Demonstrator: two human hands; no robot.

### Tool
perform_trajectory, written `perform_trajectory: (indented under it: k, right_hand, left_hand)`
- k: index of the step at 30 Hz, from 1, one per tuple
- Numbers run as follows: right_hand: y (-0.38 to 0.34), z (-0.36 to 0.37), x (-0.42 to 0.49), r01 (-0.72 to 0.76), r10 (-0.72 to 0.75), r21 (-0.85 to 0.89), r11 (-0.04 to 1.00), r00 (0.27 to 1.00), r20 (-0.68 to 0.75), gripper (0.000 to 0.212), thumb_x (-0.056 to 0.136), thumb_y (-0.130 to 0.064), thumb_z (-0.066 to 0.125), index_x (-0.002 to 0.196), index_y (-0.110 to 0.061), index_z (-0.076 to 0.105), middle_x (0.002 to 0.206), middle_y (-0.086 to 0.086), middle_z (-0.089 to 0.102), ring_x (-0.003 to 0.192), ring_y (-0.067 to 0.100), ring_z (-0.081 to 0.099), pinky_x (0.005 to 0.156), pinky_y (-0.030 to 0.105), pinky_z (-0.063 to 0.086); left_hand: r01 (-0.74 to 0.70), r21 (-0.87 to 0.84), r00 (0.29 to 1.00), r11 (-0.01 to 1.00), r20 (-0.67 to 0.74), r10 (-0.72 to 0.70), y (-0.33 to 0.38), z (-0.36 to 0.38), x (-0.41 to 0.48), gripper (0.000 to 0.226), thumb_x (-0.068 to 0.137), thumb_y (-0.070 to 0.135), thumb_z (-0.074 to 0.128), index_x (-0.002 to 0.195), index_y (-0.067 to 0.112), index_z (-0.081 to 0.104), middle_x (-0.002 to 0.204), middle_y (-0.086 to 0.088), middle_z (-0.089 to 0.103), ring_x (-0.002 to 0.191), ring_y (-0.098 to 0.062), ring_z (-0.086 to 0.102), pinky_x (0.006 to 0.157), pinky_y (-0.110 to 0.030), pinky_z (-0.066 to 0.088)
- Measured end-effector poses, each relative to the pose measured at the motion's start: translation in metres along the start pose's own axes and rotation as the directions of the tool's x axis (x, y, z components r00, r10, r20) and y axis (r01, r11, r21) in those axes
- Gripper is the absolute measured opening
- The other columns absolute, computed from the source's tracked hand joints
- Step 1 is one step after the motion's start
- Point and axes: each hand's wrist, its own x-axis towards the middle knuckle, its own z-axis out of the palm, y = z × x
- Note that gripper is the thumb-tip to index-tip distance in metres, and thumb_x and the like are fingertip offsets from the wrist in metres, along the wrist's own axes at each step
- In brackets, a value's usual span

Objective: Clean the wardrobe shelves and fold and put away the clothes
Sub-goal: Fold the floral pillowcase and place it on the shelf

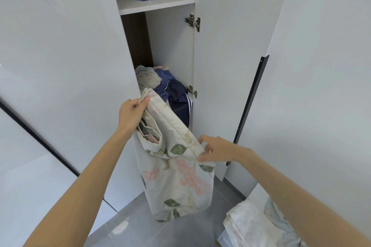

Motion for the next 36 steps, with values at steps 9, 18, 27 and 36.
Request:
perform_trajectory:
  k: [9,18,27,36]
  right_hand:
    - [0.038,0.048,0.018,-0.204,0.212,-0.18,0.962,0.977,0.025,0.033,0.103,-0.036,0.035,0.097,-0.011,0.055,0.088,0.002,0.066,0.074,0.021,0.063,0.063,0.027,0.044]
    - [0.027,0.048,0.027,-0.159,0.162,0.178,0.971,0.987,-0.006,0.03,0.103,-0.032,0.04,0.084,-0.015,0.056,0.083,-0.002,0.058,0.079,0.015,0.051,0.075,0.029,0.042]
    - [0.016,0.018,0.029,-0.059,0.074,0.099,0.993,0.986,-0.151,0.039,0.099,-0.015,0.049,0.137,-0.02,0.047,0.14,-0.002,0.051,0.125,0.018,0.05,0.097,0.023,0.039]
    - [-0.081,-0.017,0.028,0.38,-0.169,0.258,0.888,0.793,-0.585,0.046,0.083,-0.041,0.073,0.125,-0.027,0.058,0.118,-0.019,0.062,0.106,-0.001,0.057,0.09,0.018,0.044]
  left_hand:
    - [-0.033,-0.072,0.997,0.997,0.063,0.038,0.007,-0.002,0.0,0.05,0.09,0.032,0.065,0.064,-0.007,0.048,0.069,-0.005,0.036,0.06,-0.011,0.035,0.062,-0.026,0.028]
    - [-0.073,0.02,0.987,0.997,-0.146,0.075,0.001,-0.029,0.017,0.05,0.093,0.037,0.059,0.059,0.005,0.042,0.068,-0.001,0.035,0.063,-0.012,0.036,0.062,-0.025,0.03]
    - [-0.14,0.083,0.969,0.987,0.216,0.12,0.0,-0.018,-0.001,0.037,0.091,0.028,0.063,0.062,0.007,0.059,0.069,-0.001,0.039,0.064,-0.007,0.039,0.061,-0.019,0.03]
    - [-0.414,0.072,0.851,0.907,0.385,0.358,0.008,0.002,-0.018,0.021,0.09,0.026,0.063,0.087,0.012,0.078,0.058,0.018,0.053,0.065,-0.007,0.03,0.065,-0.019,0.028]
